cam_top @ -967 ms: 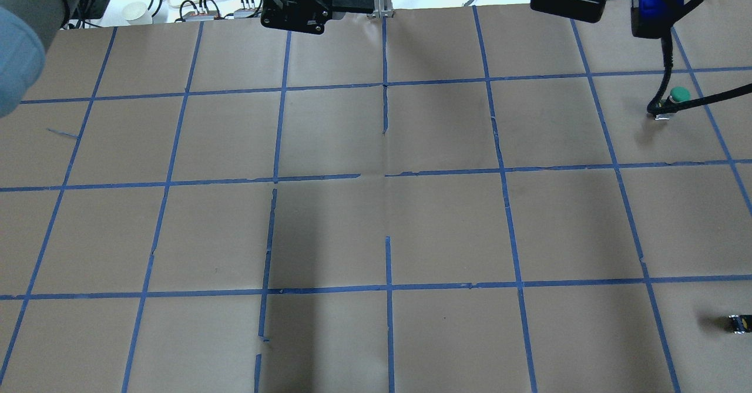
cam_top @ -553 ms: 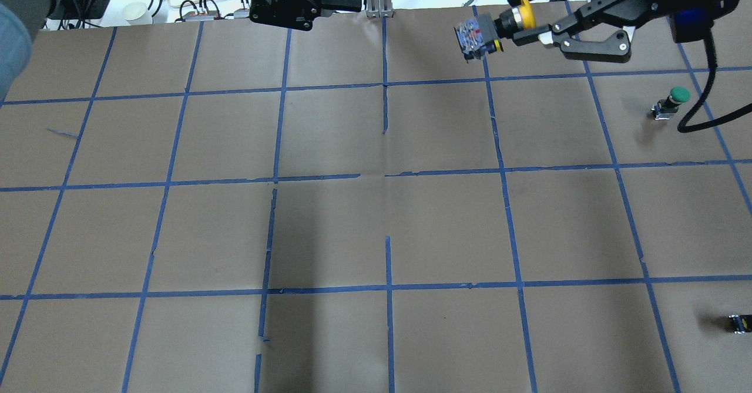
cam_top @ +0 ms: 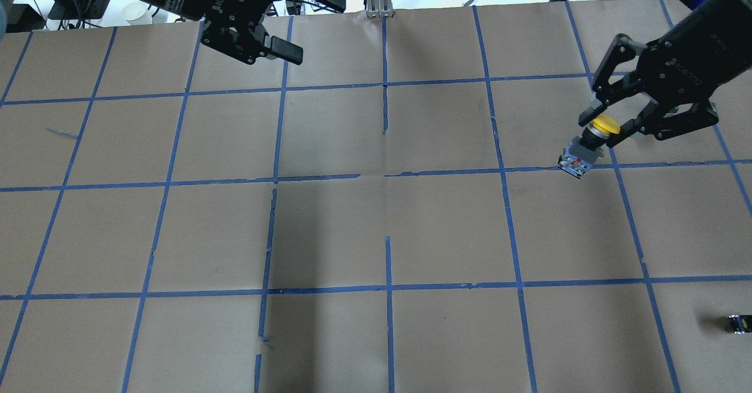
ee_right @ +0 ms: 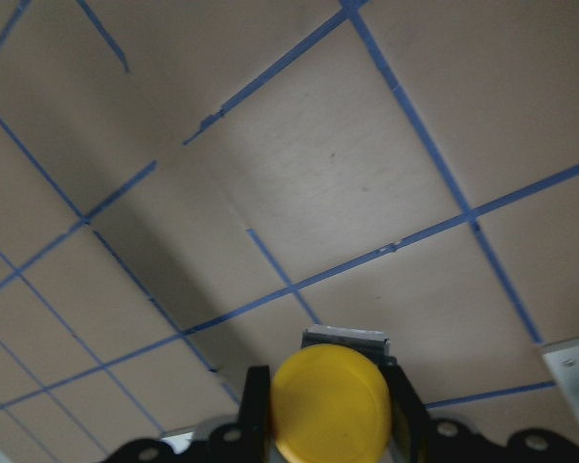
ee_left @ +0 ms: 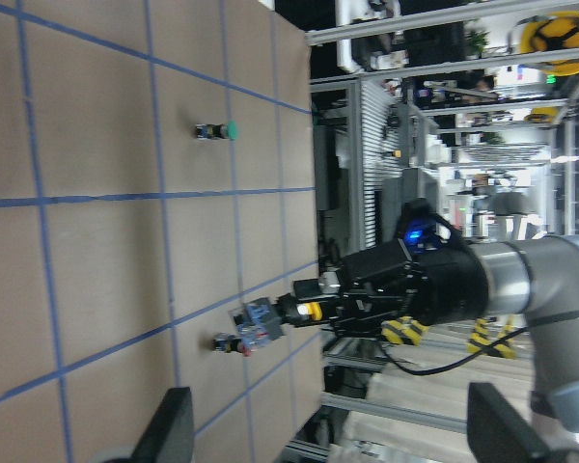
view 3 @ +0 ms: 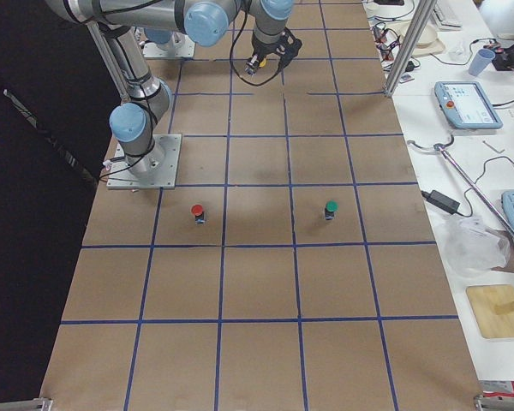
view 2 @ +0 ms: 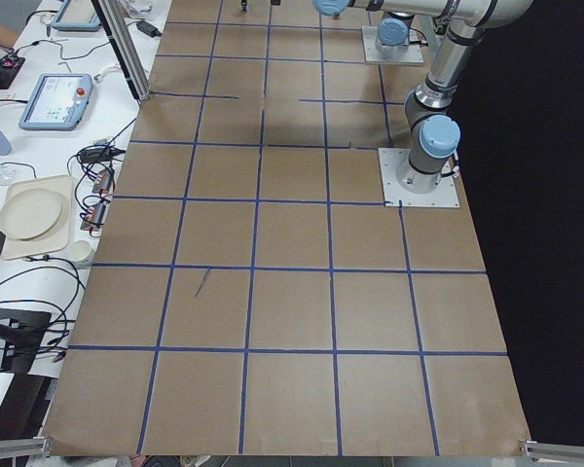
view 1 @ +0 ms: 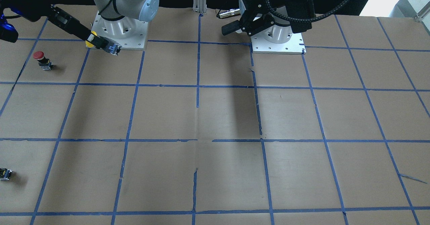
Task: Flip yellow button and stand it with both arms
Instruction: 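Carry the button with the right gripper while the left gripper withdraws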
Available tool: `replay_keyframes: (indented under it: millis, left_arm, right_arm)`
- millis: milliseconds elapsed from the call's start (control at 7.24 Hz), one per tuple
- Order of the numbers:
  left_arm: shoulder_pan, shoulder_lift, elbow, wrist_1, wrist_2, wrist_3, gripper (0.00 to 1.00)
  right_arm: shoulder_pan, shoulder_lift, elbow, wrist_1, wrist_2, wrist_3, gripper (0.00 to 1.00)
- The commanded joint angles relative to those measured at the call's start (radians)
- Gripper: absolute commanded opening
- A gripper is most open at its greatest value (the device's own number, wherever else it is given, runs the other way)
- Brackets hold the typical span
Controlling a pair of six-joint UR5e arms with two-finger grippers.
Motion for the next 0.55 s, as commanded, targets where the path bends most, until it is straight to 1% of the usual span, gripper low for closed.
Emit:
replay_keyframes:
  millis: [0,138,276,414]
  left_arm:
    - [-0.009,0.012,0.021,-0.013,0.29,0.002,1.0]
    - [-0.01,0.006,0.041,-0.037,0.404,0.0,1.0]
    - [-0.009,-0.01,0.078,-0.069,0.519,0.0,1.0]
    - [-0.009,-0.024,0.104,-0.071,0.635,0.0,1.0]
  right_arm:
    - [-0.063,0.039,0.061,-0.184,-0.182,-0.36,0.16]
    - [-0.094,0.04,0.133,-0.317,-0.216,-0.437,0.16]
    - [-0.108,0.04,0.214,-0.475,-0.244,-0.493,0.16]
    - [-0.147,0.04,0.28,-0.586,-0.259,-0.584,0.16]
